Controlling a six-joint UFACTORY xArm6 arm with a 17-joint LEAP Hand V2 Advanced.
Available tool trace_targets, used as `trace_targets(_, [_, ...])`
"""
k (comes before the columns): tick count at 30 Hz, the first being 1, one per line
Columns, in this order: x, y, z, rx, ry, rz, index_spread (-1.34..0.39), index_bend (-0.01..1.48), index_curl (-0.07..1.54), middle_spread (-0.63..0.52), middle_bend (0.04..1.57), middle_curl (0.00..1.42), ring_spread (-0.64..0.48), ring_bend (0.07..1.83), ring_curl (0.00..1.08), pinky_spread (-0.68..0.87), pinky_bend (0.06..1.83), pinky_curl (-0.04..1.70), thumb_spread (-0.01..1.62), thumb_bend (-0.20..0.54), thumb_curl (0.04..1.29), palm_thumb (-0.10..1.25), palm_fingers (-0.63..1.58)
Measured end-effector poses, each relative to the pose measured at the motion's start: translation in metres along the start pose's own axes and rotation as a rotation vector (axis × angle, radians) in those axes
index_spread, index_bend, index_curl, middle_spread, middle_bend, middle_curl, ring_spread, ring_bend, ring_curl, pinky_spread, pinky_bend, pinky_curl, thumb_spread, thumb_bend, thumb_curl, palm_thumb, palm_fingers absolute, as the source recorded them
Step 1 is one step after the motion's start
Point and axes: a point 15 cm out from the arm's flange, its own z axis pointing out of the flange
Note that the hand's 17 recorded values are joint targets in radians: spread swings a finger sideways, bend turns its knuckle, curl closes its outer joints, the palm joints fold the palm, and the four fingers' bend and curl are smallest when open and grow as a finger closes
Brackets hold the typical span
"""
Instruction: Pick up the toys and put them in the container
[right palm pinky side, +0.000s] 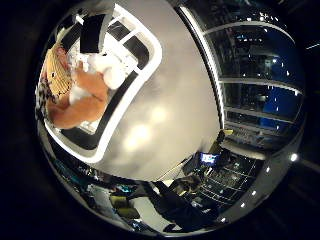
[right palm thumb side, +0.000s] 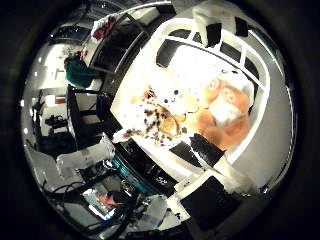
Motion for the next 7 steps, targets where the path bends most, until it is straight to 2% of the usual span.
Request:
trace_targets(2, [0.007, 0.003, -0.007, 0.011, 0.004, 0.009, -0.49, 0.32, 0.42, -0.02, 0.27, 0.43, 0.12, 0.45, 0.39, 0.39, 0.51, 0.87, 1.01, -0.024, 0.45, 0.82, 0.01])
trace_targets(7, [0.027, 0.023, -0.022, 0.019, 0.009, 0.050, -0.49, 0.25, 0.38, -0.01, 0.20, 0.38, 0.15, 0.36, 0.33, 0.54, 0.43, 0.71, 1.01, -0.023, 0.44, 0.82, 0.08])
